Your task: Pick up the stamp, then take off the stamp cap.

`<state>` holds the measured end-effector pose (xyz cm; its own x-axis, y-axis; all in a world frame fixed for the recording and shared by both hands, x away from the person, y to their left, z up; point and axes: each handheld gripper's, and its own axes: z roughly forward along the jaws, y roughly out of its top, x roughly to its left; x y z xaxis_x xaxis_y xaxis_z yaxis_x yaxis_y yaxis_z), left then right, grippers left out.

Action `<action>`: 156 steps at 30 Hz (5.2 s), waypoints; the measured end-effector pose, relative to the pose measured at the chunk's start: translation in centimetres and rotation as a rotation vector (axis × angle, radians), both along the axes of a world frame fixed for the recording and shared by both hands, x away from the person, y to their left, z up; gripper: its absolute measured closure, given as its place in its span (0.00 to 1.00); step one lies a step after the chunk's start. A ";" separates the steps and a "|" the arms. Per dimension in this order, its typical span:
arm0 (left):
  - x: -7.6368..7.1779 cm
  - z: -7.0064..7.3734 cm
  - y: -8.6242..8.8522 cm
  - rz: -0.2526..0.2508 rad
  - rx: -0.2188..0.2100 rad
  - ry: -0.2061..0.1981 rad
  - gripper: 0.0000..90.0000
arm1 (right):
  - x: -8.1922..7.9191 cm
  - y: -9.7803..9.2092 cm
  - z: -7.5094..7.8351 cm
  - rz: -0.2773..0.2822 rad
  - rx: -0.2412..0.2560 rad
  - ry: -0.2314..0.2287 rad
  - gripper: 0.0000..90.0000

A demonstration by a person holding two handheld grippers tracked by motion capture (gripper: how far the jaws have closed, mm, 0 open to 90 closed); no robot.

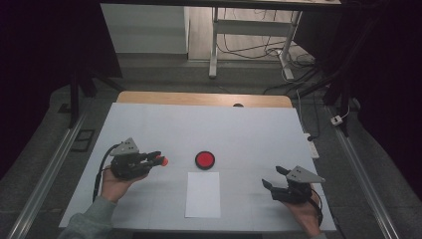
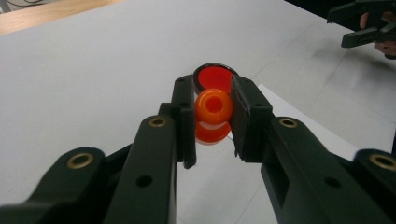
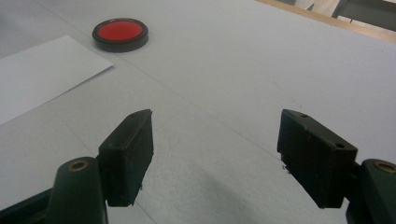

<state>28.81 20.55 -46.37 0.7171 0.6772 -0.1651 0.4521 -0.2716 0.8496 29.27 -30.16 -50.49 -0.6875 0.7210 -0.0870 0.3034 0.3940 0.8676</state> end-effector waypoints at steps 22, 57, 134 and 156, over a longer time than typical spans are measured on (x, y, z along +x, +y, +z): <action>0.1 0.3 -2.4 -0.057 -0.027 0.000 0.80 | 0.0 0.0 0.0 0.000 -0.001 0.003 0.30; 0.9 0.3 -10.1 -0.228 0.016 0.017 0.80 | 0.1 0.0 -0.1 -0.002 -0.011 0.009 0.30; 1.5 -0.3 -10.1 -0.225 -0.005 0.036 0.80 | 0.9 10.4 2.6 0.243 -0.008 0.002 0.33; 1.4 -0.7 -11.0 -0.240 0.010 0.042 0.80 | 0.4 13.7 1.4 0.335 -0.028 0.019 0.33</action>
<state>30.23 9.58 -47.05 0.8505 0.4896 -0.1920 0.4082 -0.3844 0.8280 29.70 -16.49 -49.10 -0.8878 0.4517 -0.0882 0.1688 0.4978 0.8507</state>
